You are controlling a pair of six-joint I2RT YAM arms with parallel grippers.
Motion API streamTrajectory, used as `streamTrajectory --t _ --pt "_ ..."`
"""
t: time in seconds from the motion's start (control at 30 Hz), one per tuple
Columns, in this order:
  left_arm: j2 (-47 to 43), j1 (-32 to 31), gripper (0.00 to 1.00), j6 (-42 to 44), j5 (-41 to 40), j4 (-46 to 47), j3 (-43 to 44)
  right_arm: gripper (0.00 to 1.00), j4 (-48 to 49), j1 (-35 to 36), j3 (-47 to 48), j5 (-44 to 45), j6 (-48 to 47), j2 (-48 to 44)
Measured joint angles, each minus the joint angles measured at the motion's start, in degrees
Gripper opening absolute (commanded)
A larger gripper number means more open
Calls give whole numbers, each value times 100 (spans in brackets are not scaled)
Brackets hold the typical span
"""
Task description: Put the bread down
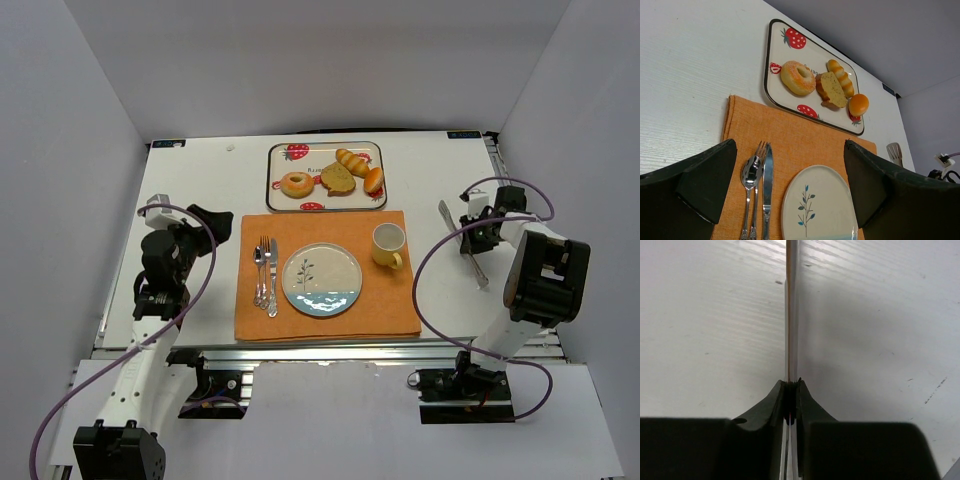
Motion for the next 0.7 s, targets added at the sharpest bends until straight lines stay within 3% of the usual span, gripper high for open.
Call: streamTrajectory --t 0.23,0.4,0.7 --pt "-74 0 97 -39 4 -2 9 30 -920 15 717 -820 -232 -260" --pt "-87 0 97 -94 22 -4 20 42 -1381 214 1751 -1397 -289 -490" --pt "-87 0 97 -192 85 0 33 44 -1788 1276 2706 -1742 -197 -496"
